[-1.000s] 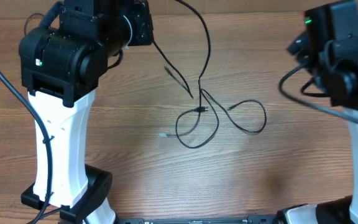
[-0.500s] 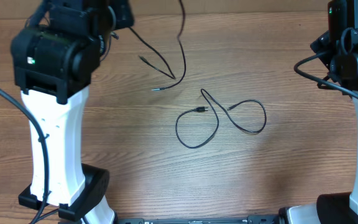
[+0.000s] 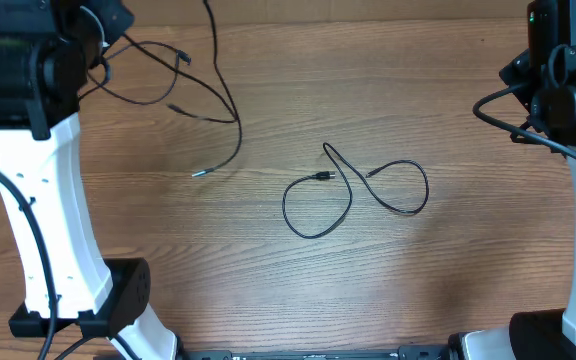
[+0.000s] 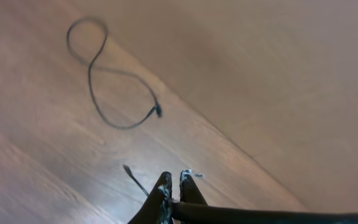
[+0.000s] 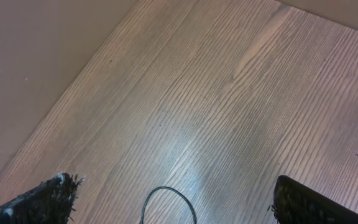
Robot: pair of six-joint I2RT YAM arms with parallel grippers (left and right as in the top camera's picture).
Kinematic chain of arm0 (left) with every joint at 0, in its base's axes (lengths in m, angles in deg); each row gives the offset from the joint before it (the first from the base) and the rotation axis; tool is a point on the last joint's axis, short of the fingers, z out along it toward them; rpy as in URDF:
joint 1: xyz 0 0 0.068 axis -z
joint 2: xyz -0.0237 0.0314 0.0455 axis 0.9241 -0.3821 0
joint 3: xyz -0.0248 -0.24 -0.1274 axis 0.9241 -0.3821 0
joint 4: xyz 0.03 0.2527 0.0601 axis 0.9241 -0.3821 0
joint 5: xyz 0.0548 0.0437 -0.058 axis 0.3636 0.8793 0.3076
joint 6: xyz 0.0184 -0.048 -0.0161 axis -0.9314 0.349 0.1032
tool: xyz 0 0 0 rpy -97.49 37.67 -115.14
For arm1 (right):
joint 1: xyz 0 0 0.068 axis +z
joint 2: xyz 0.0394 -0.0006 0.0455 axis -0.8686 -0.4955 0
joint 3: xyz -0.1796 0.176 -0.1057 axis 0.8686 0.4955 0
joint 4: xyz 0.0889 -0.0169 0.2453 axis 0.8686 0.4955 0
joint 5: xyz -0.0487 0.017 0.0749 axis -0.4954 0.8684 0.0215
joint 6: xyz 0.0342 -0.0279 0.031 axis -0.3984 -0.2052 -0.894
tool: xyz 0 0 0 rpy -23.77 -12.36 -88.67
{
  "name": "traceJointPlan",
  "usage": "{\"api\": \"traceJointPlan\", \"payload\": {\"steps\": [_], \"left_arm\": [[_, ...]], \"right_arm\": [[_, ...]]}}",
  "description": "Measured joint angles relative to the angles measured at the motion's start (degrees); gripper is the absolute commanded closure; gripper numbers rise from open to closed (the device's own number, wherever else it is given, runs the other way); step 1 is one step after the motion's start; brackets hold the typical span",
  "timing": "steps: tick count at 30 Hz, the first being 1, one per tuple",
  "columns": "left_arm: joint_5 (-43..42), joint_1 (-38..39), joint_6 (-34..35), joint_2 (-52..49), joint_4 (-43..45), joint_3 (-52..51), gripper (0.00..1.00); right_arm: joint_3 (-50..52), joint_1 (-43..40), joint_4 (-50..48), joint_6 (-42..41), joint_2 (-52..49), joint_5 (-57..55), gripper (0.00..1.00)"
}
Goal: Untangle cables
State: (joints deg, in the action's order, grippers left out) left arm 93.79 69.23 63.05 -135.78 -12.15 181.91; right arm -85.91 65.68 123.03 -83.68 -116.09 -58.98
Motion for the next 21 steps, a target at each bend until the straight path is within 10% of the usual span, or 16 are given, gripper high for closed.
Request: {"api": "traceJointPlan", "payload": {"steps": [21], "left_arm": [[-9.22, -18.43, 14.16, -11.13, -1.95, -3.91, 0.96]], "right_arm": [[0.0, 0.0, -0.04, 0.02, 0.0, 0.0, 0.0]]}}
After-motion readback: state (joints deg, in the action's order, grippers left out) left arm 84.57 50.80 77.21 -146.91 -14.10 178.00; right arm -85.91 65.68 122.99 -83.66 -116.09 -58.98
